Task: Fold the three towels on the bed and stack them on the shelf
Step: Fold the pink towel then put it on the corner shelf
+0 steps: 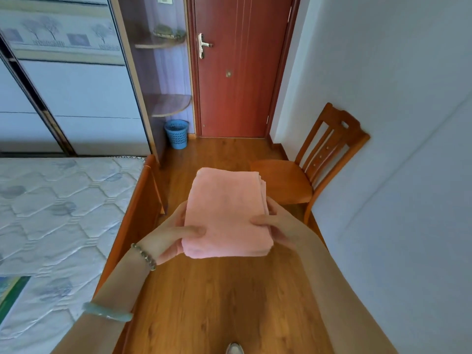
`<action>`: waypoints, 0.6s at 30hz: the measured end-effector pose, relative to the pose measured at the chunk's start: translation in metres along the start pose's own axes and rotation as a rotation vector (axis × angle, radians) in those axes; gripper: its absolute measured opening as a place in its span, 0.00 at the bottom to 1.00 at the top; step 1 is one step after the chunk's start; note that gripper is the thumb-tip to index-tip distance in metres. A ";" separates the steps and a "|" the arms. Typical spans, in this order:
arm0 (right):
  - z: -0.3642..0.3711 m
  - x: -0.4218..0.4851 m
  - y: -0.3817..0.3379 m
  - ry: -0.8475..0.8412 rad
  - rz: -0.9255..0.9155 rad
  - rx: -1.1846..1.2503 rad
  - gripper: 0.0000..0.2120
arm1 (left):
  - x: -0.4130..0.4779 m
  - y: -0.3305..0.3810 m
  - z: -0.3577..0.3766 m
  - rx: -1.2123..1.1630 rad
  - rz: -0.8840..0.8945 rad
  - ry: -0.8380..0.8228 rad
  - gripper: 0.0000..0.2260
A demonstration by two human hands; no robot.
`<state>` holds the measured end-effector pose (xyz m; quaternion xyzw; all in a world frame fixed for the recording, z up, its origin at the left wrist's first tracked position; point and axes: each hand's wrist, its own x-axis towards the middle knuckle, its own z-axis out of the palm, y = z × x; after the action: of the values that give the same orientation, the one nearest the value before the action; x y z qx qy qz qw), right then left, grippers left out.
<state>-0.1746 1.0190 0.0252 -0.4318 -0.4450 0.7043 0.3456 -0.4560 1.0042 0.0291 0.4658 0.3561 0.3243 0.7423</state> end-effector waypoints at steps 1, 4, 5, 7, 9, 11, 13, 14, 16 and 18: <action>-0.010 0.019 -0.014 -0.001 0.007 -0.018 0.40 | 0.018 0.010 -0.004 -0.002 0.009 0.007 0.46; -0.034 0.072 -0.045 0.012 0.037 -0.041 0.38 | 0.066 0.034 -0.022 -0.012 0.008 0.053 0.46; -0.041 0.089 -0.052 0.015 0.043 -0.042 0.38 | 0.082 0.040 -0.030 -0.015 0.012 0.071 0.46; -0.054 0.123 -0.066 0.002 0.045 -0.050 0.37 | 0.112 0.050 -0.046 -0.014 0.031 0.071 0.46; -0.070 0.169 -0.079 -0.017 0.049 -0.062 0.37 | 0.151 0.062 -0.070 -0.008 0.043 0.082 0.45; -0.084 0.213 -0.094 -0.017 0.041 -0.062 0.37 | 0.189 0.077 -0.093 0.013 0.056 0.089 0.43; -0.096 0.258 -0.109 -0.024 0.036 -0.048 0.36 | 0.226 0.094 -0.117 0.009 0.063 0.083 0.41; -0.102 0.282 -0.118 -0.029 0.036 -0.048 0.37 | 0.246 0.103 -0.131 0.006 0.065 0.081 0.40; -0.114 0.332 -0.138 -0.039 0.038 -0.041 0.38 | 0.286 0.125 -0.159 0.010 0.072 0.080 0.39; -0.126 0.382 -0.161 -0.044 0.029 -0.029 0.38 | 0.328 0.152 -0.187 0.012 0.065 0.088 0.38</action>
<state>-0.1908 1.4514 0.0302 -0.4276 -0.4565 0.7120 0.3192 -0.4583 1.4107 0.0366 0.4668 0.3751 0.3661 0.7123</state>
